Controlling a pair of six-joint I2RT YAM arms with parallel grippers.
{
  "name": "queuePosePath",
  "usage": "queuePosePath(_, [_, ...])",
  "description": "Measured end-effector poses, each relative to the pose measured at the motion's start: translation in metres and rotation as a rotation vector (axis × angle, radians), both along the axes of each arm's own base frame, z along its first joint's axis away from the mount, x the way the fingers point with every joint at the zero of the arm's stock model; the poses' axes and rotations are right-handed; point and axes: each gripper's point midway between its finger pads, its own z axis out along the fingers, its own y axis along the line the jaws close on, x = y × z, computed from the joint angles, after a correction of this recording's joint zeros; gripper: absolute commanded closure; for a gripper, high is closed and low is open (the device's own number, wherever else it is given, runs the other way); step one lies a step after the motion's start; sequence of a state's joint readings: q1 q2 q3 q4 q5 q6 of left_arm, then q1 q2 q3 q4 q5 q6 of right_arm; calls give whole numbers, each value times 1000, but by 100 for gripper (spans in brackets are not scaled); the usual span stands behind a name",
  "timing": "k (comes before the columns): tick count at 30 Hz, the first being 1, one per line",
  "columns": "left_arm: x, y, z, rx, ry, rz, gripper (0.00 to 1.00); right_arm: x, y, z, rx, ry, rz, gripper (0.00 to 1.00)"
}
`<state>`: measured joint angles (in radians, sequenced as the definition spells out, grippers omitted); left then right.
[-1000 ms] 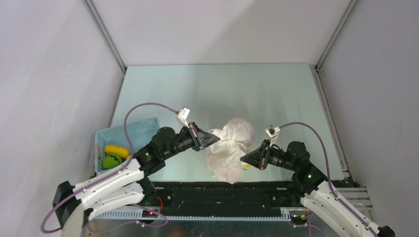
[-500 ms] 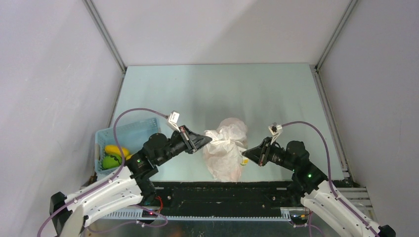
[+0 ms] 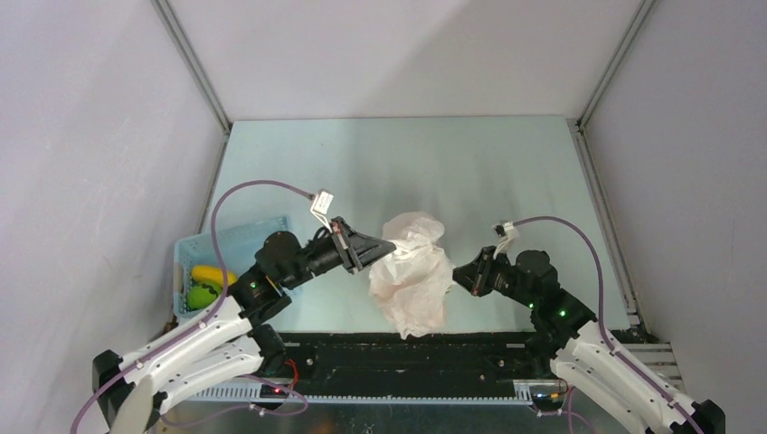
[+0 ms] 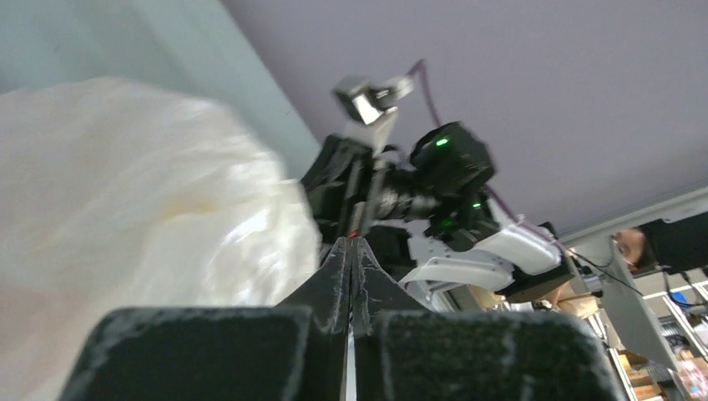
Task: Place the fake fruits into the plastic bag and tie a complex knot
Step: Tie the plastic bag at the center of the board.
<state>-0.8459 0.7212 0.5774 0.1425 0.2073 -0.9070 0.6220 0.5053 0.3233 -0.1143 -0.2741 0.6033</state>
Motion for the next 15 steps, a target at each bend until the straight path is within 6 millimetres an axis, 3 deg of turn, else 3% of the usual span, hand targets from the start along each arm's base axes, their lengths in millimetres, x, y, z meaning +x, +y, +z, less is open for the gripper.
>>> queuePosePath(5, [-2,-4,50,-105,-106,-42,100,6,-10,-23,-78,63,-59,100])
queuePosePath(7, [-3,-5,61,-128,-138,-57,100,7,-11,-27,-91,69,-66,100])
queuePosePath(12, [2,-6,55,-108,-137,-64,100,6,-11,-23,-91,43,-55,99])
queuePosePath(15, [9,-2,48,-79,-128,-47,100,3,-9,-19,-83,20,-28,92])
